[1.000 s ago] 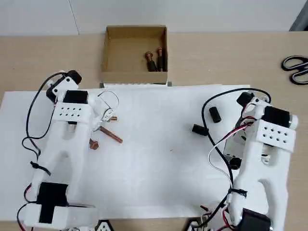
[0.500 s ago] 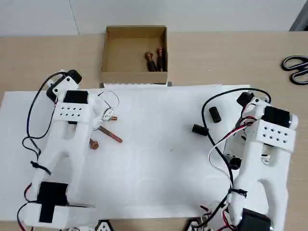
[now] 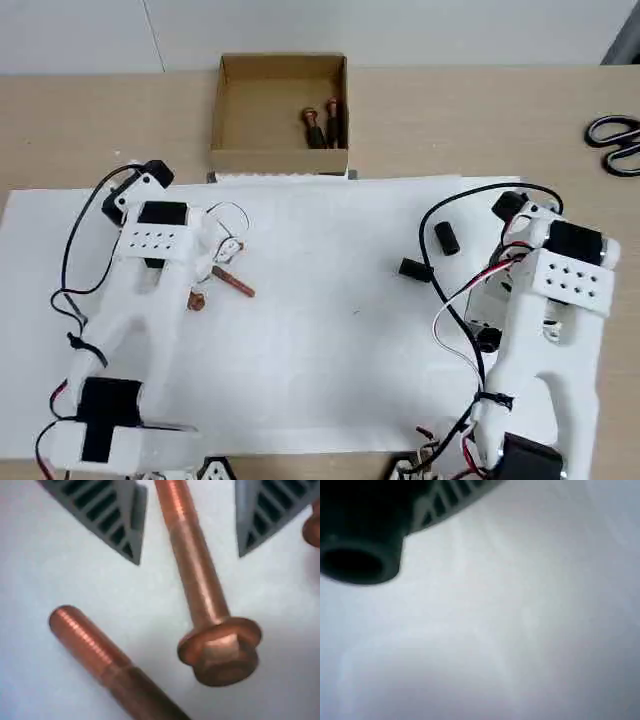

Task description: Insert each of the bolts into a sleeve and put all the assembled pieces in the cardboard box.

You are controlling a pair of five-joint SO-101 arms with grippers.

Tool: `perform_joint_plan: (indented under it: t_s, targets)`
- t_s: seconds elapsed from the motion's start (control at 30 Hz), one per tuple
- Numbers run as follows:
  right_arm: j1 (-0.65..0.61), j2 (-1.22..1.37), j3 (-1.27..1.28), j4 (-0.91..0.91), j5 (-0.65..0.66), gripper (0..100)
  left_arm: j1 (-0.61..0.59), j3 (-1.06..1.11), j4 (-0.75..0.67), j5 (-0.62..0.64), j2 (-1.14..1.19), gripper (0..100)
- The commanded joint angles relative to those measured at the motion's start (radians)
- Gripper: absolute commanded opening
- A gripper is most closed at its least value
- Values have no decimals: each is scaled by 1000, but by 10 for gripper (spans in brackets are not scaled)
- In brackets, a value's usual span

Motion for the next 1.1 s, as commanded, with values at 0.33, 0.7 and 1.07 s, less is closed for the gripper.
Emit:
perform_joint_plan:
  t_s: [0.33, 0.7, 1.07]
  targets:
    - [7, -31, -5, 12, 3, 2, -3, 16, -64, 0, 106, 123]
    - [7, -31, -5, 12, 5, 2, -74, -28, -58, -3, 143, 121]
    - [7, -31, -5, 10, 8, 2, -121, -18, -77, -5, 143, 7]
